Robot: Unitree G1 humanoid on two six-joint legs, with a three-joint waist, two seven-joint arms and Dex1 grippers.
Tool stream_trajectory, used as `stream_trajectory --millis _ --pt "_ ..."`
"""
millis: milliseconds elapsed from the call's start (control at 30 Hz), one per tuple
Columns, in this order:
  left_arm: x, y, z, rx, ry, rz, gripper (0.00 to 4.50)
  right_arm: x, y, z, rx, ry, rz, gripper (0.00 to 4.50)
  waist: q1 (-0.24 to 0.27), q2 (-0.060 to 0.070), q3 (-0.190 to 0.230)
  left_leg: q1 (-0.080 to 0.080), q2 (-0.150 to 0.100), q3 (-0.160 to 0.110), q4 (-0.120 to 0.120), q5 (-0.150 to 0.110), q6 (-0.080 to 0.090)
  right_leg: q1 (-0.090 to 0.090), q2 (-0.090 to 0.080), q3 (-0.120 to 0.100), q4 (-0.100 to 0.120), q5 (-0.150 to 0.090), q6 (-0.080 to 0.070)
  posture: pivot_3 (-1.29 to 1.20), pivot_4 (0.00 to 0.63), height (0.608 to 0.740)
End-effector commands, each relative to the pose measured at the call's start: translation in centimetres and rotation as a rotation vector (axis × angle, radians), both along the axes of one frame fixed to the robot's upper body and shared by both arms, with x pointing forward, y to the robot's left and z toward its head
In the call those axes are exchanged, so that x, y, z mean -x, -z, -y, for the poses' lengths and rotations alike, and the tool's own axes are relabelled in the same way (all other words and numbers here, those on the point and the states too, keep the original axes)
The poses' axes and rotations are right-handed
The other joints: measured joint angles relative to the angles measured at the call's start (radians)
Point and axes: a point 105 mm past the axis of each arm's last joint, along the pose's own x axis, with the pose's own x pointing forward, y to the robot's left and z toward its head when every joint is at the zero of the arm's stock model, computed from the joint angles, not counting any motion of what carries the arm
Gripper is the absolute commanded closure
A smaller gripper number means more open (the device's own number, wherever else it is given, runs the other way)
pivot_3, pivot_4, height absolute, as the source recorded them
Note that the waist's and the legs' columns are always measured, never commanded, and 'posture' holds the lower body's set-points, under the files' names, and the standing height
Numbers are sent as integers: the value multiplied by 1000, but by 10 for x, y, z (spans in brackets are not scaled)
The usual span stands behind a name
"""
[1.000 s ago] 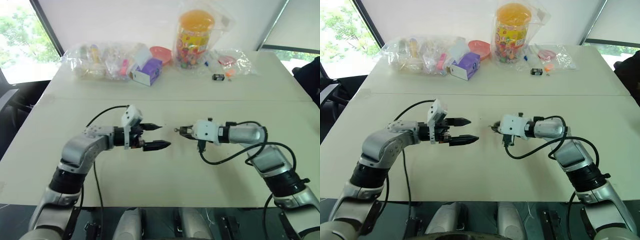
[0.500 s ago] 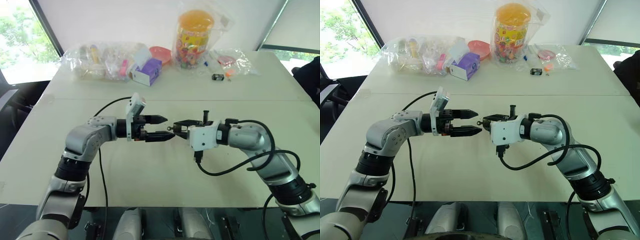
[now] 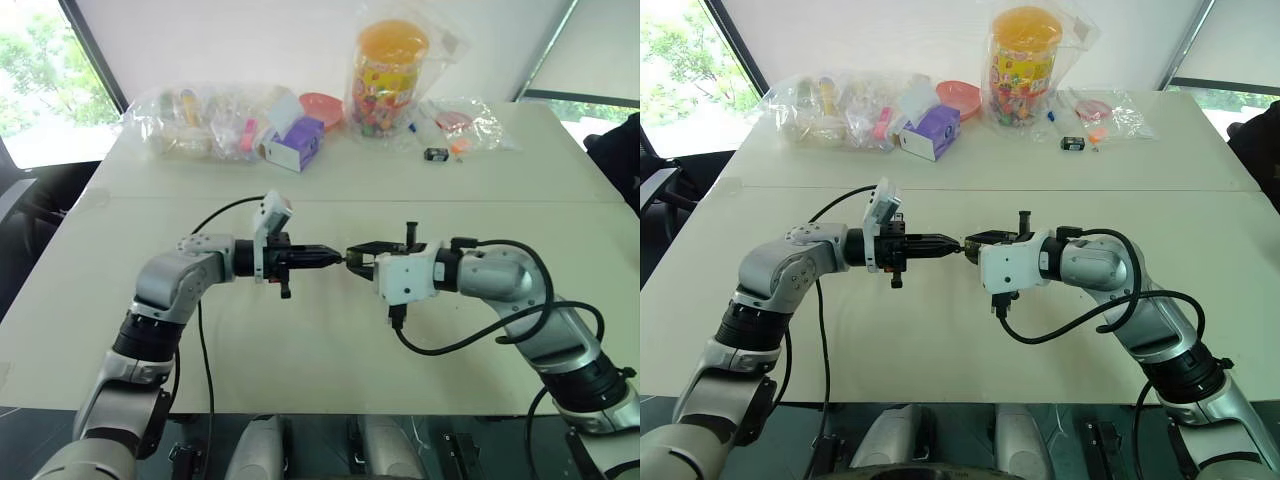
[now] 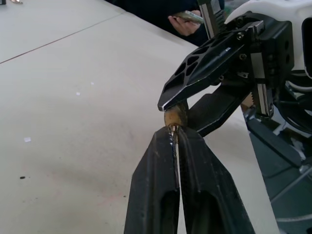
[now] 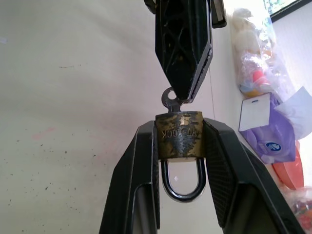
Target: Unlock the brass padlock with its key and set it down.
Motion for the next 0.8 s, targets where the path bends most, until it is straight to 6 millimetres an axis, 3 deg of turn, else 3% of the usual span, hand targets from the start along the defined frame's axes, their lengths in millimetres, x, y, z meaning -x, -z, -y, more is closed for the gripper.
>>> stream_trajectory --millis 33,133,333,533,633,733,800 --pt "5 -7 7 -1 42 50 4457 5 -17 -4 -20 -23 54 3795 0 0 0 0 0 0 0 0 0 0 0 0 0 0 0 0 150 735" --pt "7 -5 9 -12 58 63 4457 6 -18 -5 -27 -24 42 3795 -1 0 0 0 0 0 0 0 0 0 0 0 0 0 0 0 150 735" --pt "15 0 14 -60 96 252 4457 11 -24 -8 -136 -6 -101 3795 0 0 0 0 0 0 0 0 0 0 0 0 0 0 0 0 150 735" --pt "19 -16 15 -3 147 689 4457 11 -29 -6 -201 20 -237 3795 1 0 0 0 0 0 0 0 0 0 -1 0 0 0 0 0 150 735" --pt "24 -13 8 -34 231 875 4457 9 -29 -5 -216 28 -271 3795 1 0 0 0 0 0 0 0 0 0 -1 0 -1 0 0 0 150 735" --pt "19 -4 3 -66 234 807 4457 7 -30 -5 -212 31 -268 3795 1 0 0 0 0 0 0 0 0 0 -1 0 -1 0 0 0 150 735" --pt "13 1 -2 -56 180 537 4214 6 -33 -4 -201 31 -237 3795 0 0 0 0 0 0 0 0 0 0 -1 0 -1 0 0 0 150 735"
